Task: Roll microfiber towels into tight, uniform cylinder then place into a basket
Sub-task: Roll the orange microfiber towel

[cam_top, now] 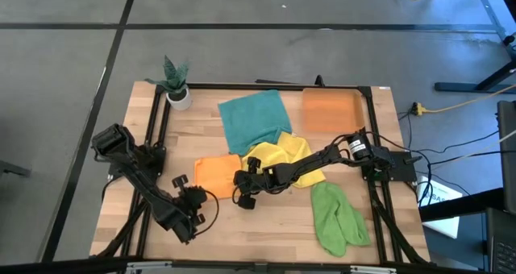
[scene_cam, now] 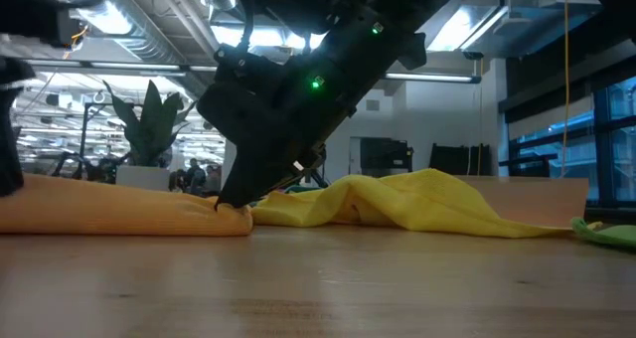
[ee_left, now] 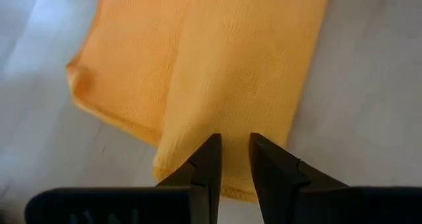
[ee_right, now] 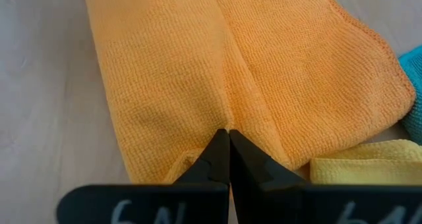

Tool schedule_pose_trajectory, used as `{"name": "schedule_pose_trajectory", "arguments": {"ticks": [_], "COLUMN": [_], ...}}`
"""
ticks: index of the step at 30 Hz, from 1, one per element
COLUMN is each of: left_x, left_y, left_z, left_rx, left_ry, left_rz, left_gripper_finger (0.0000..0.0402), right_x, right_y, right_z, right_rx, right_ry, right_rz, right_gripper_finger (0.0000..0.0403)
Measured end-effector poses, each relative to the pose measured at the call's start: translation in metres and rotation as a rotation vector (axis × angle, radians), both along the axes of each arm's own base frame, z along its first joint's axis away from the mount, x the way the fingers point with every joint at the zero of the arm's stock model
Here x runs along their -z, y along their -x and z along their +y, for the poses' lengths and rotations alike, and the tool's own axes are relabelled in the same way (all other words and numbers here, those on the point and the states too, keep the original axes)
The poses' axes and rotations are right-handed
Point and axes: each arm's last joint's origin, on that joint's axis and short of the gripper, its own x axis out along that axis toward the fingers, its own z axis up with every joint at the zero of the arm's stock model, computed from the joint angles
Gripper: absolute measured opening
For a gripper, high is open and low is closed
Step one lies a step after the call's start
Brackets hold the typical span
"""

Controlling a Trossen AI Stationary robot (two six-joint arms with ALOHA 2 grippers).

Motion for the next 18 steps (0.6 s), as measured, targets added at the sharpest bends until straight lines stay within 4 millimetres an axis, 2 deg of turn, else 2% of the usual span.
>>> {"name": "schedule_pose_trajectory", "arguments": {"ticks": [5, 10, 18], "left_x": [0.015, 0.018, 0.018], "left_y": [0.005, 0.006, 0.006], "left_z": [0.006, 0.007, 0.007], "left_rx": [-0.001, -0.005, -0.006], "left_ry": [0.020, 0.029, 0.035], "left_rz": [-0.018, -0.010, -0.006], "left_gripper_finger": [0.0069, 0.0069, 0.0069], "right_x": [0.000, 0.000, -0.001], "right_y": [0.000, 0.000, -0.002], "right_z": [0.000, 0.001, 0.002], "right_rx": [0.000, -0.038, -0.055], "right_ry": [0.000, -0.043, -0.063], "right_rz": [0.000, 0.011, -0.007], "right_gripper_finger": [0.0000, 0.0003, 0.0046]}}
